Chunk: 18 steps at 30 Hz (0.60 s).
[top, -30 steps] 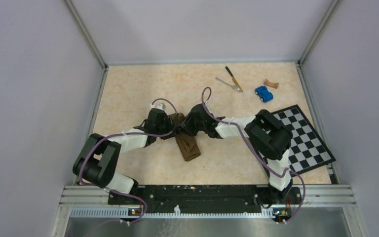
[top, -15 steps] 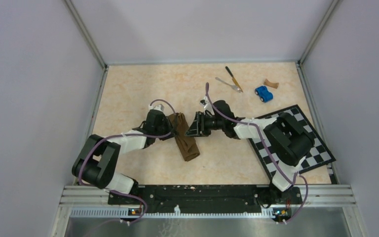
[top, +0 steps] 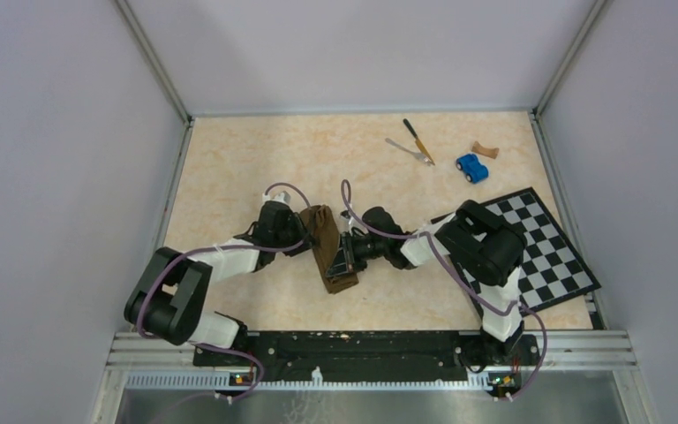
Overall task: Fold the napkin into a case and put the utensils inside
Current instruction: Fold the 2/3-rectangle-folded napkin at the center of the board.
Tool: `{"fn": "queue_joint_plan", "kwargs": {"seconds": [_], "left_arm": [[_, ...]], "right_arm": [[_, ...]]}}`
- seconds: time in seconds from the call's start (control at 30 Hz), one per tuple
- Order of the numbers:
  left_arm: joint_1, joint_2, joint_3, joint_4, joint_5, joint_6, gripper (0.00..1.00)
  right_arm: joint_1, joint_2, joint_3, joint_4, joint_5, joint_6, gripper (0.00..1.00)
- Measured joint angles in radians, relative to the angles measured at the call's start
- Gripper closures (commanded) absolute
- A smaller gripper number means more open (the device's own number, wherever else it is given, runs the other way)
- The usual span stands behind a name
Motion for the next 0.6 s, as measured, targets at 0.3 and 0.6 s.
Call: {"fn": "queue_joint_plan", "kwargs": {"seconds": [0.3, 0.6], "left_arm": [[0.0, -0.168, -0.022, -0.146, -0.008, 0.024, 0.21], [-0.033, -0.133, 0.21, -0.302, -0.119, 0.115, 0.12]], "right_arm": [[0.002, 0.029, -0.025, 0.05, 0.001, 0.003, 0.98], [0.002, 0.029, -0.031, 0.062, 0.003, 0.0, 1.0]]}}
